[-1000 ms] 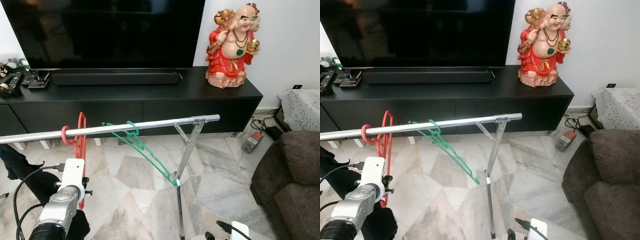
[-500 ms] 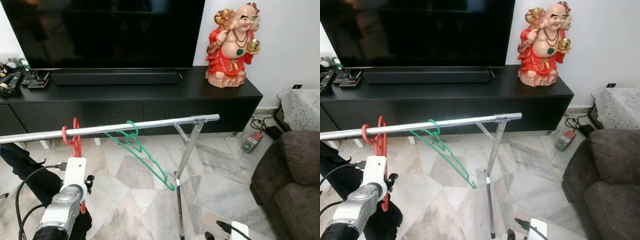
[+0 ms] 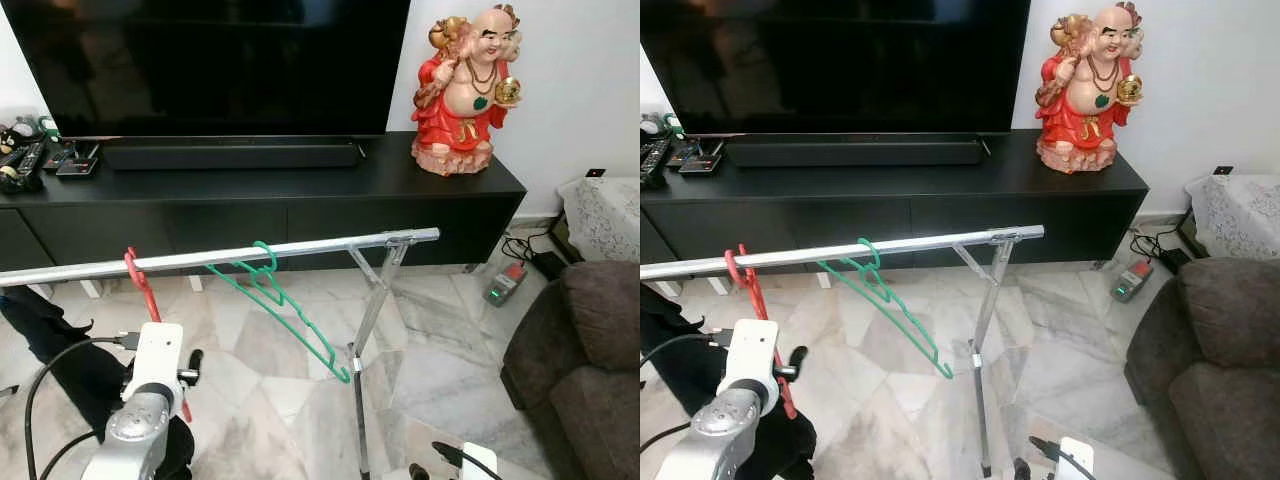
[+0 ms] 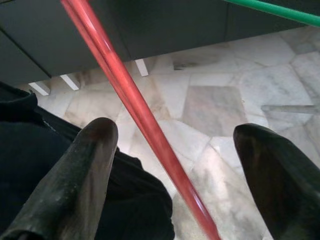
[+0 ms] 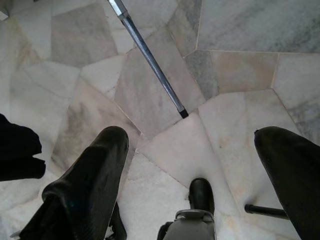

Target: Hang hanger

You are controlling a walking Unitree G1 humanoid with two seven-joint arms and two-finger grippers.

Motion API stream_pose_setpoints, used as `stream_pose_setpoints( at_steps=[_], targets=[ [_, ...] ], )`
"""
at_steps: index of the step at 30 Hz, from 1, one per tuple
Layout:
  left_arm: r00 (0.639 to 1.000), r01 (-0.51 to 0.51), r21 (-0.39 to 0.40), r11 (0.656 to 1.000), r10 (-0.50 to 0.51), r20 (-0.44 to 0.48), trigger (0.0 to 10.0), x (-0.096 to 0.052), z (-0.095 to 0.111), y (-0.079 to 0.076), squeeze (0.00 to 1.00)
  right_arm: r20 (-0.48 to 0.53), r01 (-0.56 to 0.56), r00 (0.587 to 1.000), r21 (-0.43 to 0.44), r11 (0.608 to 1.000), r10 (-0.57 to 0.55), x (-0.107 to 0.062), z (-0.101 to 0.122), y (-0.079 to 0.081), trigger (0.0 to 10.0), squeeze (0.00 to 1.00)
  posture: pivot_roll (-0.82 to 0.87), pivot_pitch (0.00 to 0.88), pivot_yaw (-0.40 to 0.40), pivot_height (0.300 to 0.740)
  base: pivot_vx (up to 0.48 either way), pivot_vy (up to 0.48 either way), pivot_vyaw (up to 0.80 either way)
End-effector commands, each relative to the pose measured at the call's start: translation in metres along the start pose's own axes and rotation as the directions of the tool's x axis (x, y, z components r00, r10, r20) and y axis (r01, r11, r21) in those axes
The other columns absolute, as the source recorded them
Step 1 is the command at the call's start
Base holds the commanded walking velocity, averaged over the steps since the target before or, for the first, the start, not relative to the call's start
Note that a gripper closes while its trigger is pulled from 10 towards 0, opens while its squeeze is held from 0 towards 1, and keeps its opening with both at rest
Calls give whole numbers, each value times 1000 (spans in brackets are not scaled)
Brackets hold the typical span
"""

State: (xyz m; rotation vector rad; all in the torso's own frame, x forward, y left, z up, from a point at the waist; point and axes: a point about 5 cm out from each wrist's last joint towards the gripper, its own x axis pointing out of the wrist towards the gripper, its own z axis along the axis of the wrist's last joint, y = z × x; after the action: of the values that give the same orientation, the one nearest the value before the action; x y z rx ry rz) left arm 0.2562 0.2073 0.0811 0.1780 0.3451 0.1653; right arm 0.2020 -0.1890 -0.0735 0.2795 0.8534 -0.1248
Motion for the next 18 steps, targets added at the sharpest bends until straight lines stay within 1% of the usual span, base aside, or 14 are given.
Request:
stream_pose_setpoints(
  at_steps=[1,3,5,6,8,9,10,11,13,14,15,16,17,18],
  targets=[
    [1000,8,29,1000,-9,25,10000,-10,3,-1,1000,-16,9,1000,6,1000,-9,-1,-4,-3,10000,0,5,60,-12,740,0,0,0],
    [999,26,44,999,-28,35,10000,-17,3,-2,1000,-17,10,1000,6,1000,-10,-1,-4,-3,10000,0,12,59,-14,740,0,0,0],
    [997,40,93,995,-47,67,10000,-29,2,-1,1000,-18,11,1000,5,1000,-11,-1,-4,-4,10000,0,15,57,-13,740,0,0,0],
    [996,32,121,992,-42,78,10000,-33,1,1,1000,-19,12,1000,4,1000,-12,-1,-5,-4,10000,0,15,57,-13,740,0,0,0],
    [996,2,134,991,-15,91,10000,-40,-3,6,1000,-19,12,1000,4,1000,-12,-1,-5,-4,10000,0,15,57,-11,740,0,0,0],
    [989,-106,103,989,95,112,10000,-45,-9,21,1000,-21,14,1000,5,1000,-14,-2,-5,-5,10000,0,15,57,-11,740,0,0,0],
    [989,-106,103,989,95,112,10000,-45,-9,21,1000,-21,14,1000,5,1000,-14,-2,-5,-5,10000,0,15,57,-11,740,0,0,0],
    [976,-197,56,979,191,106,10000,-51,-15,34,1000,-23,16,1000,5,1000,-16,-2,-6,-6,10000,0,18,60,-12,740,0,0,0],
    [972,-219,47,975,214,101,10000,-52,-17,37,1000,-24,17,1000,5,1000,-17,-2,-6,-7,10000,0,18,60,-12,740,0,0,0],
    [966,-257,43,966,255,53,10000,-52,-28,43,1000,-27,18,999,4,1000,-18,-2,-7,-8,10000,0,22,58,-16,740,0,0,0],
    [962,-265,53,963,268,-54,10000,-49,-50,47,0,-31,21,999,3,1000,-21,-3,-8,-9,10000,0,22,57,-16,740,0,0,0],
    [964,-235,65,970,241,-108,10000,-47,-63,44,0,-34,22,999,3,1000,-22,-3,-9,-10,10000,0,23,57,-17,740,0,0,0],
    [964,-235,65,970,241,-108,10000,-47,-63,44,0,-34,22,999,3,1000,-22,-3,-9,-10,10000,0,23,57,-17,740,0,0,0],
    [971,-154,101,983,169,-168,10000,-44,-80,36,0,-37,24,999,3,1000,-24,-4,-9,-11,10000,0,23,57,-17,740,0,0,0]
  ],
)
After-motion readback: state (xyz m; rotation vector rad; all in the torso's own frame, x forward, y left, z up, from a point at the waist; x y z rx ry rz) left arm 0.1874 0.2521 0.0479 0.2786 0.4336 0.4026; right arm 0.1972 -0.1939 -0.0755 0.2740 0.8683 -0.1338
